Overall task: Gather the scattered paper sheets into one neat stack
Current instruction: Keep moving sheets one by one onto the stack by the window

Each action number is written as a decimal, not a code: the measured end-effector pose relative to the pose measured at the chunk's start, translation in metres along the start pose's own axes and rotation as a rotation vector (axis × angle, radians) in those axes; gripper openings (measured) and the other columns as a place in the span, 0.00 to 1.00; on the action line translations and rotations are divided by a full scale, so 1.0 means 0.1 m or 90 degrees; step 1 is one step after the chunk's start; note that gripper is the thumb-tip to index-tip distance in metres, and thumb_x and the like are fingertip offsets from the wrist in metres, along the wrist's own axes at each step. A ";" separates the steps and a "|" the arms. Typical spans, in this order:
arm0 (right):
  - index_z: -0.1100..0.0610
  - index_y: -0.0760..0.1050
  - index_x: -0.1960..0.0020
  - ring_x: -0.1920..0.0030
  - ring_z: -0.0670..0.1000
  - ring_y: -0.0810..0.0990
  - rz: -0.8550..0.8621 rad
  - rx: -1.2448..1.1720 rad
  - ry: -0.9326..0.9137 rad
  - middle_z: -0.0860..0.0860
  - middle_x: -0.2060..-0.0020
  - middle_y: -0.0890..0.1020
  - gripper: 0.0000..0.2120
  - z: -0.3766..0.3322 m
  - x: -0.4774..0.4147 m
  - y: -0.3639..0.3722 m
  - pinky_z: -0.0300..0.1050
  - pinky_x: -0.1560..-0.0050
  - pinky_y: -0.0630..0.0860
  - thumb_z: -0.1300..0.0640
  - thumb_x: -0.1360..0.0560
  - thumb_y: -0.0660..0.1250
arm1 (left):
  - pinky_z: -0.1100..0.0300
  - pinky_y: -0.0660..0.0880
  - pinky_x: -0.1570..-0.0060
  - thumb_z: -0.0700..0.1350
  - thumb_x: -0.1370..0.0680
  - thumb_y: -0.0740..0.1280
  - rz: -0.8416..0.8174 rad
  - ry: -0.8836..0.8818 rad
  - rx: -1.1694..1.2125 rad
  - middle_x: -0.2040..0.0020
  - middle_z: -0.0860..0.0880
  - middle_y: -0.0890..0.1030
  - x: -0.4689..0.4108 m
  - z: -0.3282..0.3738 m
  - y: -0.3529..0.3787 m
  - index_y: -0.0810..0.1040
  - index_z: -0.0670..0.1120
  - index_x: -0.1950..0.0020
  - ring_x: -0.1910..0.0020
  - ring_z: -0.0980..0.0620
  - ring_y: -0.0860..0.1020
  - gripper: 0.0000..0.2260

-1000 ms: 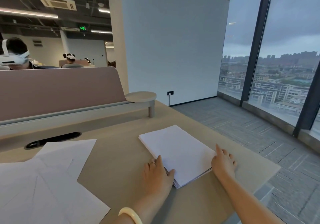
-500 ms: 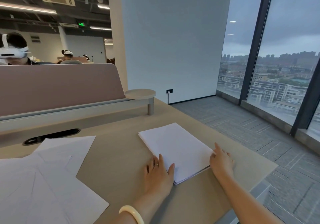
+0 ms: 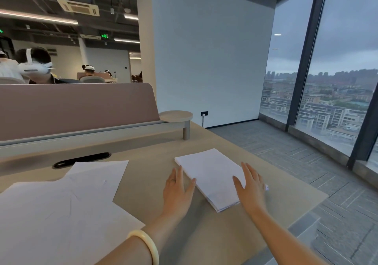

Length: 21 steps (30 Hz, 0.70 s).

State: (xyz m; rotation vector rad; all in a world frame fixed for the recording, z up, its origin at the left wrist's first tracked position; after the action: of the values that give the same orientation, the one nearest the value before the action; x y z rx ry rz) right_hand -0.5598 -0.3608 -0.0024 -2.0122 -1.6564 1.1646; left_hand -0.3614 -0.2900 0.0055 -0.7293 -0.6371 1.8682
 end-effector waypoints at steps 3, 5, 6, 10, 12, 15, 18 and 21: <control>0.51 0.56 0.25 0.25 0.52 0.56 -0.016 0.017 -0.041 0.49 0.25 0.60 0.26 -0.33 0.11 0.05 0.51 0.25 0.53 0.48 0.21 0.58 | 0.53 0.51 0.25 0.59 0.20 0.53 0.030 -0.009 -0.021 0.21 0.48 0.47 0.11 -0.12 -0.25 0.45 0.50 0.22 0.23 0.47 0.49 0.31; 0.51 0.56 0.25 0.25 0.51 0.55 -0.045 0.013 -0.070 0.48 0.25 0.59 0.27 -0.56 0.20 0.14 0.50 0.26 0.52 0.47 0.21 0.58 | 0.53 0.52 0.26 0.59 0.20 0.53 0.061 -0.027 -0.059 0.21 0.48 0.47 0.18 -0.26 -0.50 0.45 0.51 0.22 0.23 0.47 0.50 0.31; 0.50 0.56 0.25 0.25 0.51 0.55 -0.069 0.007 -0.085 0.47 0.25 0.59 0.27 -0.72 0.28 0.21 0.49 0.26 0.52 0.47 0.21 0.58 | 0.53 0.53 0.26 0.59 0.20 0.53 0.077 -0.044 -0.074 0.21 0.49 0.48 0.24 -0.38 -0.66 0.45 0.51 0.22 0.23 0.47 0.51 0.31; 0.50 0.55 0.25 0.26 0.51 0.57 -0.201 -0.020 -0.132 0.48 0.26 0.60 0.28 -1.25 0.60 0.56 0.49 0.26 0.54 0.46 0.22 0.58 | 0.52 0.54 0.26 0.60 0.21 0.54 0.128 -0.111 -0.104 0.21 0.48 0.49 0.55 -0.92 -1.33 0.46 0.50 0.22 0.23 0.46 0.52 0.31; 0.50 0.55 0.25 0.25 0.51 0.57 -0.274 -0.033 -0.144 0.48 0.26 0.59 0.29 -1.50 0.78 0.78 0.50 0.25 0.55 0.44 0.22 0.59 | 0.52 0.55 0.27 0.61 0.21 0.53 0.157 -0.148 -0.140 0.21 0.48 0.50 0.76 -1.26 -1.66 0.46 0.50 0.22 0.23 0.46 0.52 0.32; 0.51 0.54 0.24 0.25 0.52 0.56 -0.362 -0.032 -0.158 0.50 0.25 0.59 0.31 -1.83 1.04 1.14 0.51 0.26 0.57 0.43 0.23 0.60 | 0.53 0.56 0.27 0.62 0.22 0.53 0.187 -0.226 -0.193 0.22 0.48 0.51 1.09 -1.74 -2.14 0.46 0.50 0.22 0.23 0.47 0.52 0.33; 0.53 0.54 0.24 0.25 0.53 0.56 -0.419 -0.046 -0.160 0.51 0.25 0.58 0.35 -2.11 1.29 1.41 0.50 0.25 0.56 0.41 0.25 0.61 | 0.52 0.56 0.26 0.63 0.23 0.54 0.206 -0.307 -0.233 0.22 0.48 0.53 1.44 -2.19 -2.56 0.48 0.50 0.22 0.23 0.46 0.52 0.34; 0.53 0.54 0.24 0.25 0.53 0.56 -0.417 -0.040 -0.147 0.51 0.25 0.59 0.37 -2.26 1.44 1.59 0.52 0.25 0.56 0.37 0.26 0.61 | 0.51 0.53 0.26 0.65 0.24 0.54 0.178 -0.385 -0.291 0.22 0.47 0.52 1.78 -2.58 -2.87 0.49 0.50 0.22 0.23 0.44 0.50 0.35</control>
State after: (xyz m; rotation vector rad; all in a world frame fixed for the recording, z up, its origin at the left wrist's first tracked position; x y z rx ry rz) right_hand -0.2838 -0.2171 -0.0222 -1.2159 -2.2415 1.1173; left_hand -0.0583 0.0078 -0.0042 -0.5448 -1.4428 2.2469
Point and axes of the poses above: each hand's wrist, its own x-axis away from the middle knuckle, its own y-axis out of the palm, z = x × y, the point moved 1 cm from there along -x, towards the middle knuckle
